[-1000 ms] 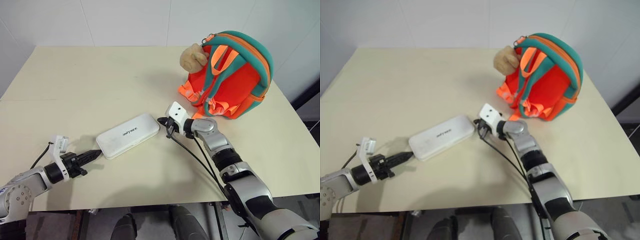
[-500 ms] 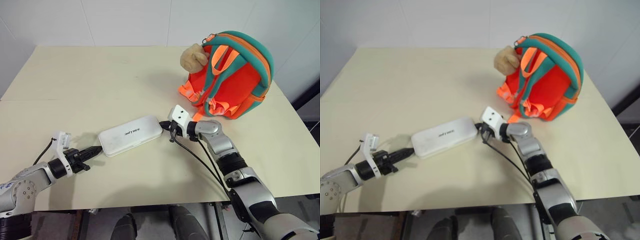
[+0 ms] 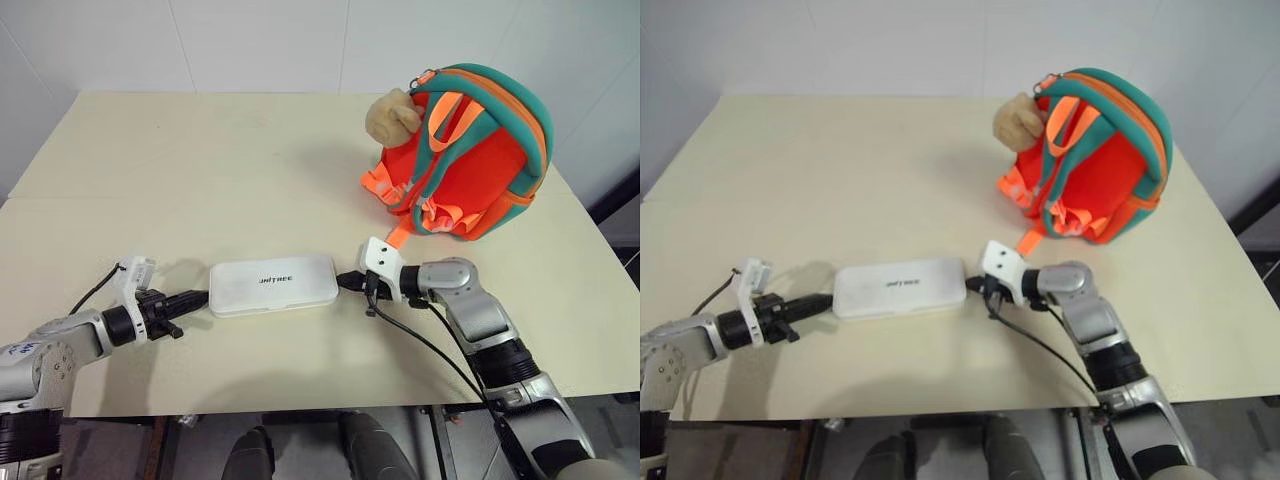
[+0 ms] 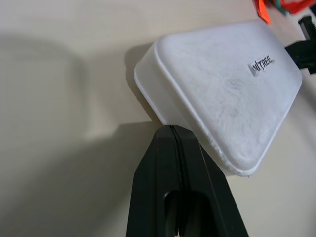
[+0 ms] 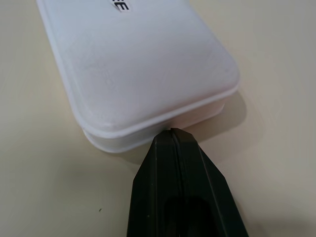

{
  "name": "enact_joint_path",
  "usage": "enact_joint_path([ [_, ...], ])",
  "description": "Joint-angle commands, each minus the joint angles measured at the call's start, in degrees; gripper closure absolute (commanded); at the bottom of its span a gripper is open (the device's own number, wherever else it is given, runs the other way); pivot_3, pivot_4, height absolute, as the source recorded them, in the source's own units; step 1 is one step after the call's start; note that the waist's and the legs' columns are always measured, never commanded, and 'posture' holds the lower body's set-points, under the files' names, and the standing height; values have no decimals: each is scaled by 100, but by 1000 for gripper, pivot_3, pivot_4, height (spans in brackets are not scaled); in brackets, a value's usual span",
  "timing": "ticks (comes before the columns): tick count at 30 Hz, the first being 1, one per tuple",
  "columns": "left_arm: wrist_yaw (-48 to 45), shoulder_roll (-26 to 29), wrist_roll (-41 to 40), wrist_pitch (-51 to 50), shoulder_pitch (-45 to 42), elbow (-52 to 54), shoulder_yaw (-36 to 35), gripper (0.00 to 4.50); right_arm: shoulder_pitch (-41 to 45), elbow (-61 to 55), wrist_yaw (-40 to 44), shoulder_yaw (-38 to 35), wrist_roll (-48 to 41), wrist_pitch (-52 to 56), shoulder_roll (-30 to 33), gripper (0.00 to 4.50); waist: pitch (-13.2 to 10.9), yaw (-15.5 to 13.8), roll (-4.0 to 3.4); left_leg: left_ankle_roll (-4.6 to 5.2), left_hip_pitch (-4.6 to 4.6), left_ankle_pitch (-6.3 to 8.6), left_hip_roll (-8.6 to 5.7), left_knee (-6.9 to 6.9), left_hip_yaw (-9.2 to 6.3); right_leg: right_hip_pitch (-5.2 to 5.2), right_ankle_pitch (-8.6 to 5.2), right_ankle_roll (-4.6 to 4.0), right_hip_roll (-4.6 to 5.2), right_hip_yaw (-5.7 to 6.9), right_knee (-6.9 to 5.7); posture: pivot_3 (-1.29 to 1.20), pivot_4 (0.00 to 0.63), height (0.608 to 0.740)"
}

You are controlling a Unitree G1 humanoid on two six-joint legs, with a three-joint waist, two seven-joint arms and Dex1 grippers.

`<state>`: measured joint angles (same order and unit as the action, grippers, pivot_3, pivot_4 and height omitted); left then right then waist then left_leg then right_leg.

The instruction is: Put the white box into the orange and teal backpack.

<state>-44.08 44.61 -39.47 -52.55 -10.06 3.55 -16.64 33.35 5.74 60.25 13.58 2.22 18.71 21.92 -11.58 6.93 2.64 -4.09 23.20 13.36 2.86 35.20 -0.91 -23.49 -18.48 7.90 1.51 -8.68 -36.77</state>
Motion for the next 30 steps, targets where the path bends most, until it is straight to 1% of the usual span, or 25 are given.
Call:
enact_joint_path([
  [1,-587,-87,-149,-17,-246,288,610,4500,-48,-559,291,385,-341,145,-151,4477,0,-36,0,0,0,0,0,0,0,0,0,0,0,0,0,0,150,740],
  [8,-905,-101,68,18,-483,394,1123,4500,-256,-1246,695,367,-660,766,244,4477,0,-191,0,0,2,1,0,-1,1,0,-3,-3,0,1,9,0,150,740],
  [15,-1231,-177,345,140,-759,419,1562,4500,-426,-1839,1019,297,-952,1321,664,4477,0,-252,0,2,2,3,-1,0,1,6,-3,-2,0,3,19,0,150,740],
  [23,-1323,-372,453,10,-1007,812,2015,4500,-495,-1897,921,136,-929,1424,907,4477,0,-287,1,3,2,4,-2,2,1,10,-2,0,1,2,23,0,150,740],
  [30,-1385,-323,479,-101,-990,1089,2193,4500,-469,-1791,888,5,-906,1408,1051,4477,0,-361,1,4,2,4,-3,6,2,10,-1,2,1,1,23,0,150,740],
])
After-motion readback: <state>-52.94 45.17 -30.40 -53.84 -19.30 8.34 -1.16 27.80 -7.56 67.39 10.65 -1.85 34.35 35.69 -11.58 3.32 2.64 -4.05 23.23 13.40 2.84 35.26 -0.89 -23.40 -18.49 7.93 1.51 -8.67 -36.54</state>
